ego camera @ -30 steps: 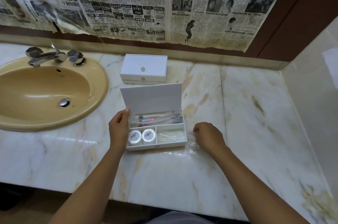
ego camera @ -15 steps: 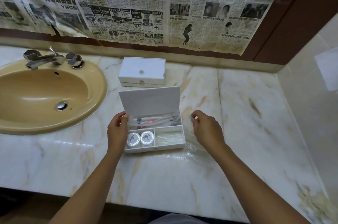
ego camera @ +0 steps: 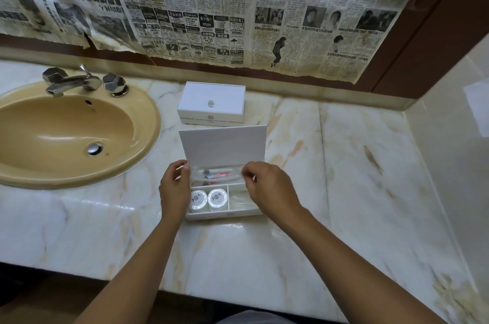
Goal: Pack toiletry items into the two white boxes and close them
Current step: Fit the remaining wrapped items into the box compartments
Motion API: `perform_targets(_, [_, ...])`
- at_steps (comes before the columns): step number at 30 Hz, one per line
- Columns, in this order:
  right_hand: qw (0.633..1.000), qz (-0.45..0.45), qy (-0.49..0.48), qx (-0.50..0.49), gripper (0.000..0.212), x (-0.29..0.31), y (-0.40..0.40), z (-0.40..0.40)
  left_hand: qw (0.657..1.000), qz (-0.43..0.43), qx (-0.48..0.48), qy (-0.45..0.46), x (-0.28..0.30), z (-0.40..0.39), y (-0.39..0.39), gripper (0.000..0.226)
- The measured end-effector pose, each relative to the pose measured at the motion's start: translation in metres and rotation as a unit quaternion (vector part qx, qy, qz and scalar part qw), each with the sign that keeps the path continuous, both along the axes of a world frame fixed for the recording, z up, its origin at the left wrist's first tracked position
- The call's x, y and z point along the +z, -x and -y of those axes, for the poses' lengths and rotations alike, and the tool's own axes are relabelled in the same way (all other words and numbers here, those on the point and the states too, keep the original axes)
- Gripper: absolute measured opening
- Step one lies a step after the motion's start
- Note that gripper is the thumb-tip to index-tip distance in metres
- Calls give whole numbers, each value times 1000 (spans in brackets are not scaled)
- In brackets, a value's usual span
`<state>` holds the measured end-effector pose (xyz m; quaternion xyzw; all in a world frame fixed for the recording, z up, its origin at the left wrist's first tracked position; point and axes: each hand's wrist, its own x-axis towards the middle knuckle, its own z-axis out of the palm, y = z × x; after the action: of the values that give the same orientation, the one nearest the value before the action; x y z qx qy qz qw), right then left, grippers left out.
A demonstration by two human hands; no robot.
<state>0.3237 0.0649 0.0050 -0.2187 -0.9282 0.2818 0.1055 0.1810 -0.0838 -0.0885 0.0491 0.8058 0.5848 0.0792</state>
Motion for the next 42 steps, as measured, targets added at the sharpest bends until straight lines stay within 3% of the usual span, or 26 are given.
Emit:
perform_targets(6, [985,159,-28,54,30,-28,5,11,1000,9,2,-6,1,0,-1,13])
perform_targets(10, [974,211,-36,70,32,-32,5,13,1000,12,4,-6,-1,0,0,16])
perform_targets(16, [973,215,-38,80,31,-24,7,12,1000,13,0,-14,-2,0,1,14])
perform_targets(23, [982,126,-104,101,25,-10,13,11,1000,18,1,-22,-5,0,2,16])
perform_targets(28, [968,196,-106,115,19,-15,14,9,1000,17,0,-20,-3,0,1,14])
perform_targets(36, [980,142,-101,100,20,-16,12,9,1000,25,5,-19,-3,-1,3,15])
perform_targets(42, [969,211,-68,104,30,-23,9,9,1000,24,5,-15,-3,-1,2,16])
